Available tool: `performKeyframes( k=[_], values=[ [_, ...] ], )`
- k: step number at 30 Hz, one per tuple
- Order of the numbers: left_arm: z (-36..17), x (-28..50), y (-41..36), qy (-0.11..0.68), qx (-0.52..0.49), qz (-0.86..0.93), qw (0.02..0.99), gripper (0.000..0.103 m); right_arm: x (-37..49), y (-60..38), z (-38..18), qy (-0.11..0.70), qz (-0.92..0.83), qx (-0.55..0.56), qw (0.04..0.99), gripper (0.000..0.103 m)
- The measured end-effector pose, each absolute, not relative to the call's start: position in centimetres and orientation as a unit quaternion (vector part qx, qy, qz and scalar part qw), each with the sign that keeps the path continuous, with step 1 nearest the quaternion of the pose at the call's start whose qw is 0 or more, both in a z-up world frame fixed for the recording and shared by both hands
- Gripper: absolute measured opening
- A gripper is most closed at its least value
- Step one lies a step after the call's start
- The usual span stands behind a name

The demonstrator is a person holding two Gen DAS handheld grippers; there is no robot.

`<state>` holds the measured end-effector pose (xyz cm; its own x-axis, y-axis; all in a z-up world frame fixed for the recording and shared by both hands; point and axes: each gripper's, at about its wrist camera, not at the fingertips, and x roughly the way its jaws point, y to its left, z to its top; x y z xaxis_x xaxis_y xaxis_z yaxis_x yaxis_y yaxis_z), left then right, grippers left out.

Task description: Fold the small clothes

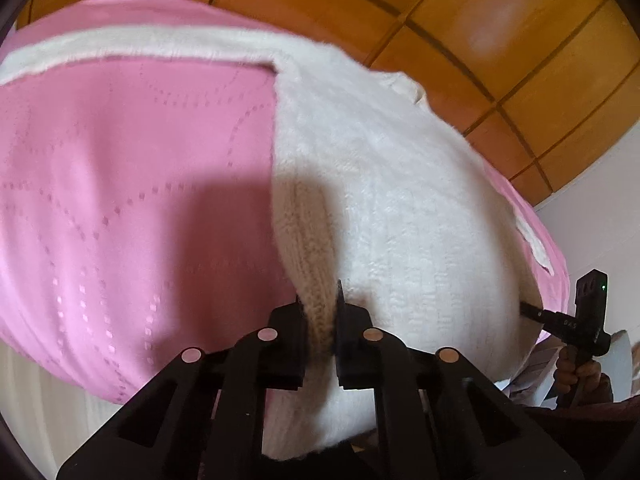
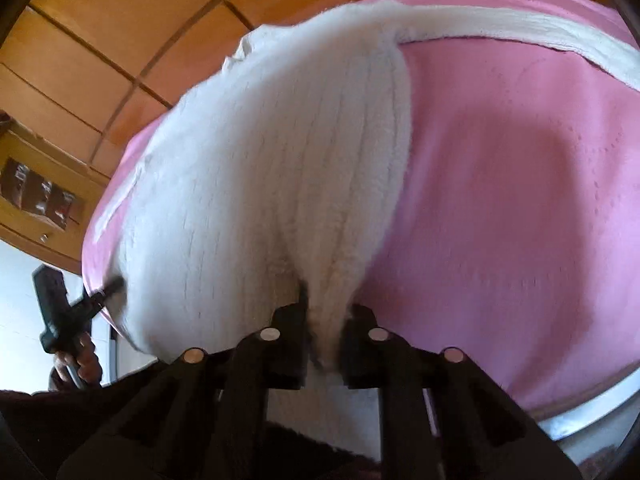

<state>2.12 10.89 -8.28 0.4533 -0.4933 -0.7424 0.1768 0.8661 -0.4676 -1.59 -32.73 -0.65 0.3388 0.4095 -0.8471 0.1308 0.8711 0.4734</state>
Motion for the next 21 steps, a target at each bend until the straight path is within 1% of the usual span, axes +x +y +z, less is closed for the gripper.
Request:
performKeyframes(
  k=[3,5,6,9,10,12,13,14,15,16,21],
  values=[
    [-6.3,1.3,11.3,0.461,-0.165,-0.219,0.844,0.008,-3.1,-32.8,3.6,0.521,0.105,0.233,0.814,0.009],
    [-5.7,0.5,11.7,0.457,-0.154,-0.223,0.847,0.008,-4.0,-33.4,4.8,0.508,0.109,0.214,0.827,0.009],
    [-5.9,0.2,11.8,0.462,-0.147,-0.221,0.846,0.008,-4.3,-33.4,4.6,0.516,0.104,0.198,0.827,0.009],
    [-7.9,0.1,11.6,0.497,-0.113,-0.201,0.837,0.008,-4.4,-33.6,0.9,0.567,0.082,0.173,0.801,0.009],
    [-8.4,0.2,11.3,0.506,-0.095,-0.180,0.838,0.010,-4.4,-33.4,-0.1,0.578,0.079,0.171,0.794,0.009],
    [-8.2,0.6,11.2,0.509,-0.092,-0.177,0.837,0.012,-4.6,-33.8,-1.3,0.585,0.072,0.190,0.786,0.011],
    [-7.7,0.8,11.2,0.502,-0.092,-0.175,0.842,0.022,-4.6,-34.1,-1.2,0.581,0.076,0.201,0.785,0.015],
    [-6.8,1.0,11.1,0.488,-0.088,-0.173,0.851,0.036,-4.5,-34.5,-0.9,0.573,0.075,0.206,0.789,0.019],
    [-6.0,1.3,11.0,0.475,-0.086,-0.170,0.859,0.042,-4.4,-34.9,-0.4,0.564,0.068,0.207,0.796,0.032],
    [-5.1,1.8,10.8,0.456,-0.088,-0.167,0.870,0.051,-4.4,-35.9,0.0,0.554,0.057,0.213,0.803,0.043],
    [-3.6,4.5,8.7,0.431,-0.091,-0.168,0.882,0.052,-3.8,-44.1,0.8,0.488,-0.055,0.298,0.818,0.045]
  ],
)
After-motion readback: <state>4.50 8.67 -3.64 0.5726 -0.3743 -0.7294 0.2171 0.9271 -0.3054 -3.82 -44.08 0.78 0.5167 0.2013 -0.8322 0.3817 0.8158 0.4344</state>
